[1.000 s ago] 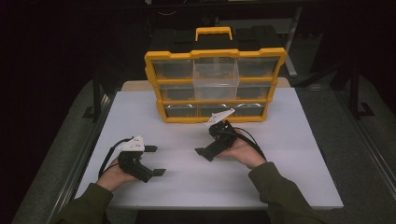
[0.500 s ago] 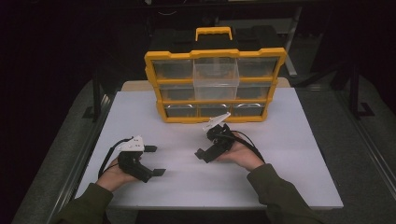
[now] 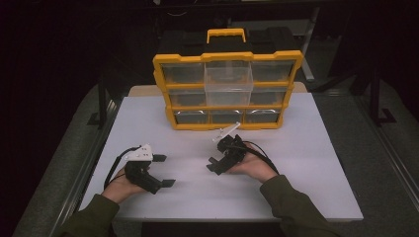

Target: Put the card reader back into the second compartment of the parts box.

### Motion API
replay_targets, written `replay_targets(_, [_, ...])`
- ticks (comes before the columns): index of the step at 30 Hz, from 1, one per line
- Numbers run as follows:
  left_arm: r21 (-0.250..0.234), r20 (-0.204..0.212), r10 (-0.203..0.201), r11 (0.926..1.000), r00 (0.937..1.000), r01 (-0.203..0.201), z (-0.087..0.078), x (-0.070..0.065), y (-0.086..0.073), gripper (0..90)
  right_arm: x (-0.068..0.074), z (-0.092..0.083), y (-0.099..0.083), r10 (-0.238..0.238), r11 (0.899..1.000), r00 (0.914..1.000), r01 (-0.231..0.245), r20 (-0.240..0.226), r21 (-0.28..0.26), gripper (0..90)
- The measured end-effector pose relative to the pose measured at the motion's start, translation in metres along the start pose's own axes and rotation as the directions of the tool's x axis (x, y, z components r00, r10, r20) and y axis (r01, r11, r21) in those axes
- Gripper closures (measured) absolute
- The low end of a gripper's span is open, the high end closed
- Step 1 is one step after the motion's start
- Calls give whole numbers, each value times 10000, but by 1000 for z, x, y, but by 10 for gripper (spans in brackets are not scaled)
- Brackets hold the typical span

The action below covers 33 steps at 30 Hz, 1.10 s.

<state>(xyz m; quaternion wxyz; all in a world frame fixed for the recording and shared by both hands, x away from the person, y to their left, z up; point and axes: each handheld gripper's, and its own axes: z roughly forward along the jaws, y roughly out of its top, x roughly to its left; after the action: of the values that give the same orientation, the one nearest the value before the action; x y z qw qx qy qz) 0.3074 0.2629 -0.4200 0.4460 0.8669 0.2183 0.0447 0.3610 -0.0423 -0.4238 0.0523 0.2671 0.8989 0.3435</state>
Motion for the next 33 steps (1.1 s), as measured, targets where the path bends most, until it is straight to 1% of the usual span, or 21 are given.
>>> replay_targets(2, [-8, -4, -10, 10000, 10000, 10, 0, 0, 0, 19, 0, 1, -1, -148, 9999, 9999, 148, 55, 16, 36])
replay_targets(4, [21, 5, 10, 10000, 10000, -10, 0, 0, 0, 19, -1, 2, -1, -81, 10000, 10000, 81, 11, 35, 57])
replay_targets(7, [17, -1, -7, 10000, 10000, 7, 0, 0, 0, 19, -1, 2, -2, -68, 10000, 10000, 68, -30, 11, 120])
replay_targets(10, [8, 0, -7, 10000, 10000, 7, 1, 0, 0, 19, -1, 4, -4, -106, 9999, 9999, 105, 6, 109, 145])
replay_targets(13, [23, 1, 14, 10000, 10000, -14, 0, 0, 0, 19, 0, 4, -5, -162, 9996, 9998, 160, 80, 218, 199])
replay_targets(19, [30, 6, -7, 10000, 10000, 7, 0, 0, 0, 19, 1, 3, -4, -153, 9996, 9998, 150, 122, 236, 312])
replay_targets(25, [27, 10, -3, 10000, 10000, 3, 0, 0, -1, 19, 1, 3, -5, -101, 9994, 9999, 99, 74, 325, 417])
replay_targets(30, [-12, 2, -16, 10000, 10000, 16, 0, 0, -1, 19, 1, 4, -5, -174, 9992, 9998, 173, 30, 370, 496])
replay_targets(31, [-12, 2, -16, 10000, 10000, 16, 0, 0, -1, 19, 1, 4, -5, -174, 9992, 9998, 173, 30, 370, 496])
replay_targets(33, [7, 7, -6, 10000, 10000, 6, 0, 0, 0, 19, 1, 5, -6, -235, 9988, 9997, 232, 64, 424, 543])
